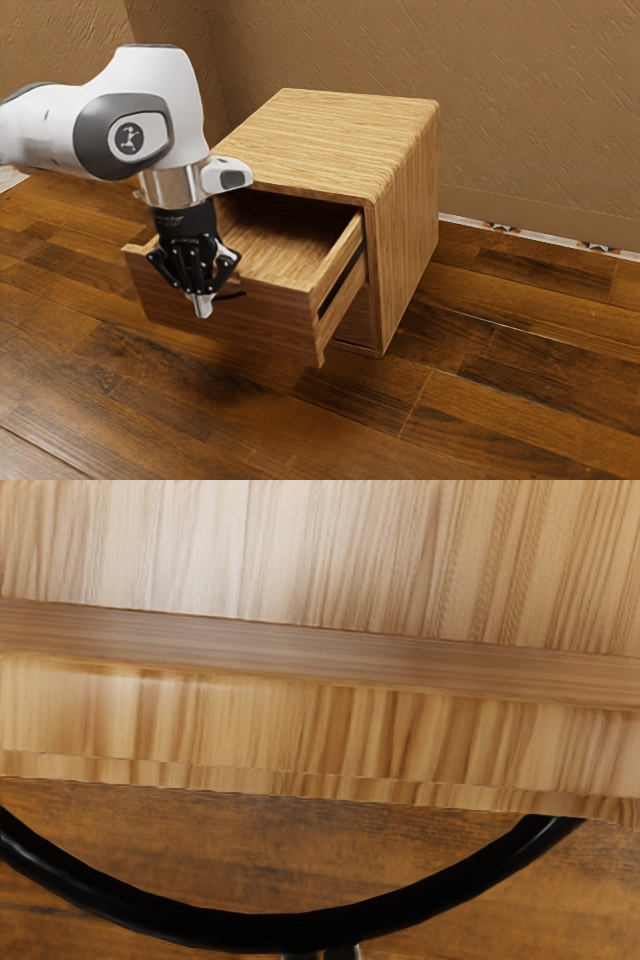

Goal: Push the drawer handle with one arm to close the drawer

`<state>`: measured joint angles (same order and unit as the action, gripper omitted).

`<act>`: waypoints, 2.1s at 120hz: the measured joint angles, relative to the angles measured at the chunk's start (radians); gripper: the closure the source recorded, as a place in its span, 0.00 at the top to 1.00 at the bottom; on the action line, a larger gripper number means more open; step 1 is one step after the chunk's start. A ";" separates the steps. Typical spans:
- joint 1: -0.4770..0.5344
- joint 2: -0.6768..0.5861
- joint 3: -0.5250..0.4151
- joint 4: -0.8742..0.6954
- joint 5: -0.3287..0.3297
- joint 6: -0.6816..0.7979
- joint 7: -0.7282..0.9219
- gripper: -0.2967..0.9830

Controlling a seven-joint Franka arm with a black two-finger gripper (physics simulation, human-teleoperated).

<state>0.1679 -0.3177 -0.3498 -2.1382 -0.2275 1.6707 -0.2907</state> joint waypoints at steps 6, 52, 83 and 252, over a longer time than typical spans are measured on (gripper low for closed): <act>0.001 0.011 0.000 0.007 0.003 0.003 0.002 0.15; 0.003 0.090 0.003 0.078 0.028 0.018 0.011 0.15; 0.003 0.139 0.005 0.127 0.053 0.023 0.014 0.15; 0.023 0.426 0.016 0.428 0.144 0.070 0.066 0.15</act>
<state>0.1906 0.1086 -0.3343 -1.7101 -0.0833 1.7403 -0.2245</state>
